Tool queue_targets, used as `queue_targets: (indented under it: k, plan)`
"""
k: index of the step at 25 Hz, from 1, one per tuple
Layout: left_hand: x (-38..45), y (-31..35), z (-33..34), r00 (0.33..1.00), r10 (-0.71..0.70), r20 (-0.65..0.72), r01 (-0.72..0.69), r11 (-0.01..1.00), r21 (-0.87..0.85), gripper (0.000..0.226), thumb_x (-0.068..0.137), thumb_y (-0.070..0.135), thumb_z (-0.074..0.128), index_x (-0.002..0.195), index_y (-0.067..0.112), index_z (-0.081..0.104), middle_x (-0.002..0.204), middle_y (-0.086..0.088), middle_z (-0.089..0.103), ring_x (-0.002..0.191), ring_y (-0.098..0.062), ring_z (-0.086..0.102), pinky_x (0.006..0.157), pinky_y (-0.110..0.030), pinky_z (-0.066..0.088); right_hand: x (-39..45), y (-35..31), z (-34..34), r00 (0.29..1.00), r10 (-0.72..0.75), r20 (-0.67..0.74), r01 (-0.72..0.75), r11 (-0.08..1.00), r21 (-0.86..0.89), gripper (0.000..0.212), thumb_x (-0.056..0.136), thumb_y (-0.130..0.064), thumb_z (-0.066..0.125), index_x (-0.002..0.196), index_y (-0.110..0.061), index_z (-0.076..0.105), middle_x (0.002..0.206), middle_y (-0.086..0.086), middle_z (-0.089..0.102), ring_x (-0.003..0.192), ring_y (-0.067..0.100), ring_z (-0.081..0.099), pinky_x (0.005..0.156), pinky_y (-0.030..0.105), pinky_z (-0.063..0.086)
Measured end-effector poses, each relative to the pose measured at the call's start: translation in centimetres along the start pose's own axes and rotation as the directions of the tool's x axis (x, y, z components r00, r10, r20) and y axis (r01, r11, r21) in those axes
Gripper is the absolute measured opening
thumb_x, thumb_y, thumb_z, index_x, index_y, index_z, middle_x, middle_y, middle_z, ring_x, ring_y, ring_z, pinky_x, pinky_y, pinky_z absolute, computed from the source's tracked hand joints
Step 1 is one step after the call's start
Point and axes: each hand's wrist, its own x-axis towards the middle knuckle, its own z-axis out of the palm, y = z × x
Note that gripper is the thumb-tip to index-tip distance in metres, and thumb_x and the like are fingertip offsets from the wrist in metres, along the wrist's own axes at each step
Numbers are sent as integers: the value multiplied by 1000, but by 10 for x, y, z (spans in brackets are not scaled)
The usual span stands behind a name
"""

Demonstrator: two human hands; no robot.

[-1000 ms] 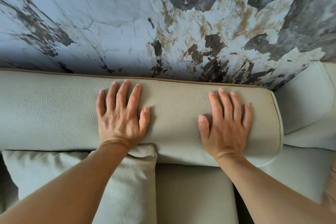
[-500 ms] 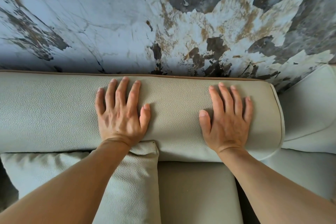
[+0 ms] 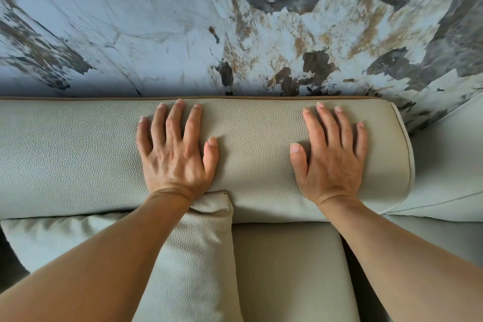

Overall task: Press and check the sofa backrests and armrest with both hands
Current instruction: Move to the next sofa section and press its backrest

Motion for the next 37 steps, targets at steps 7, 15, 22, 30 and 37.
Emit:
queue_targets:
  k: [7, 15, 22, 30, 37]
  plan:
    - [20, 1, 15, 1000, -9, -15, 9, 1000, 4, 60, 91, 52, 27, 140, 19, 41, 142, -12, 45, 135, -35, 33, 113, -53, 14, 25, 2, 16, 1000, -14, -10, 14, 1000, -8, 65, 94, -55, 16, 143, -21, 40, 150, 5, 42, 139, 30, 33, 115, 54, 14]
    - [21, 1, 11, 1000, -4, 15, 4, 1000, -10, 60, 90, 50, 31, 139, 17, 44, 142, -14, 46, 134, -37, 36, 113, -55, 16, 27, 3, 18, 1000, -16, -13, 16, 999, -32, 65, 93, -54, 15, 143, -20, 40, 149, 6, 42, 138, 31, 33, 116, 54, 15]
    - [22, 2, 9, 999, -17, 45, 18, 1000, -21, 61, 89, 50, 33, 139, 17, 44, 142, -14, 46, 135, -36, 34, 113, -55, 15, 27, 1, 16, 1000, -13, -17, 12, 1000, -16, 66, 93, -54, 17, 143, -19, 42, 148, 7, 44, 138, 31, 34, 115, 54, 16]
    - [20, 5, 0, 993, -35, 115, 34, 999, 13, 62, 90, 50, 31, 141, 17, 42, 145, -12, 45, 137, -35, 33, 114, -53, 14, 26, 4, 17, 999, -35, -9, 36, 998, 57, 62, 92, -53, 23, 143, -21, 40, 148, 6, 45, 138, 32, 33, 115, 53, 12]
    - [14, 7, -22, 937, -72, 342, 86, 996, -23, 67, 93, 55, 10, 152, 25, 10, 162, 1, 10, 148, -21, -1, 119, -45, -3, 26, 3, 2, 989, -32, 145, 25, 999, 46, 63, 94, -53, 22, 148, -22, 33, 155, 4, 35, 144, 29, 25, 116, 53, 9]
